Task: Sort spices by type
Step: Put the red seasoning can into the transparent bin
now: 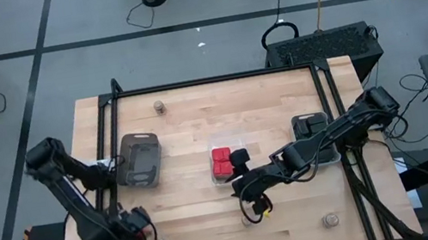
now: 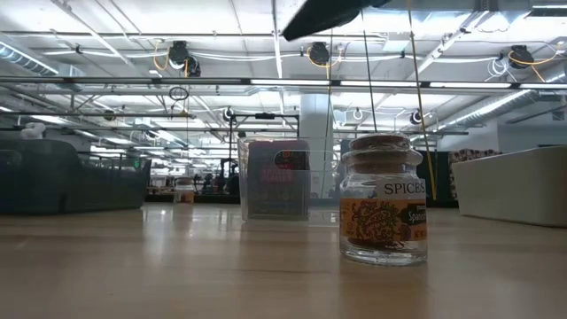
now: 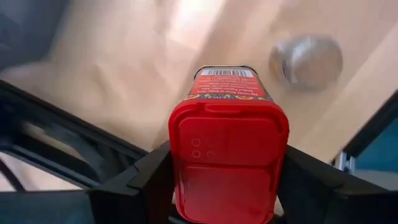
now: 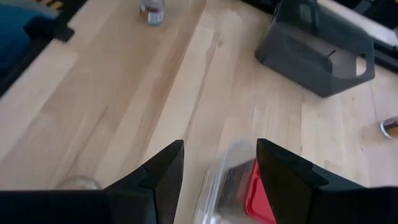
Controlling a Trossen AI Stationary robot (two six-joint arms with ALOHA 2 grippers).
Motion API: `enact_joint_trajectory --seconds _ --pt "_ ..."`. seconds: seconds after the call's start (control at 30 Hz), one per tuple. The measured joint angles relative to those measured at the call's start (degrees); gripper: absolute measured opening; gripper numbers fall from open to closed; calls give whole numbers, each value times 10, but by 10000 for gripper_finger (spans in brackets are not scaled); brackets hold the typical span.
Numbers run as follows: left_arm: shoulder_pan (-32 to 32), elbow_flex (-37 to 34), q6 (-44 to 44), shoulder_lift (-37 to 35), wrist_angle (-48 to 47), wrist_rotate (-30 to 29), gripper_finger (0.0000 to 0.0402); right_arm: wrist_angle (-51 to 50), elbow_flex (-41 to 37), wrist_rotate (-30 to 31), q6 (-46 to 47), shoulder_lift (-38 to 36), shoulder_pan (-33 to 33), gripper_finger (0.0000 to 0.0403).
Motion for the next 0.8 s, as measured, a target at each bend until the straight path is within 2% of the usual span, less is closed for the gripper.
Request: enact_joint_trajectory --seconds 0.1,0.2,0.3,0.37,0.47,0.7,0.8 --pt "22 0 19 -39 -26 -42 228 -33 0 4 3 -4 0 185" --pt "53 0 57 -75 -32 -85 228 -77 0 40 31 -12 -1 185" --pt "94 0 117 -104 -26 -145 228 -119 0 86 63 -22 -1 185" --pt "126 0 166 -116 -19 -191 228 -135 0 92 78 -31 -1 185" --pt "184 0 262 -124 5 -238 228 -153 0 91 97 -37 -1 185" --pt "338 0 566 -118 190 -243 228 -208 0 88 117 -38 -18 185" --pt "400 0 666 -118 234 -248 229 -238 0 88 136 -38 -35 185"
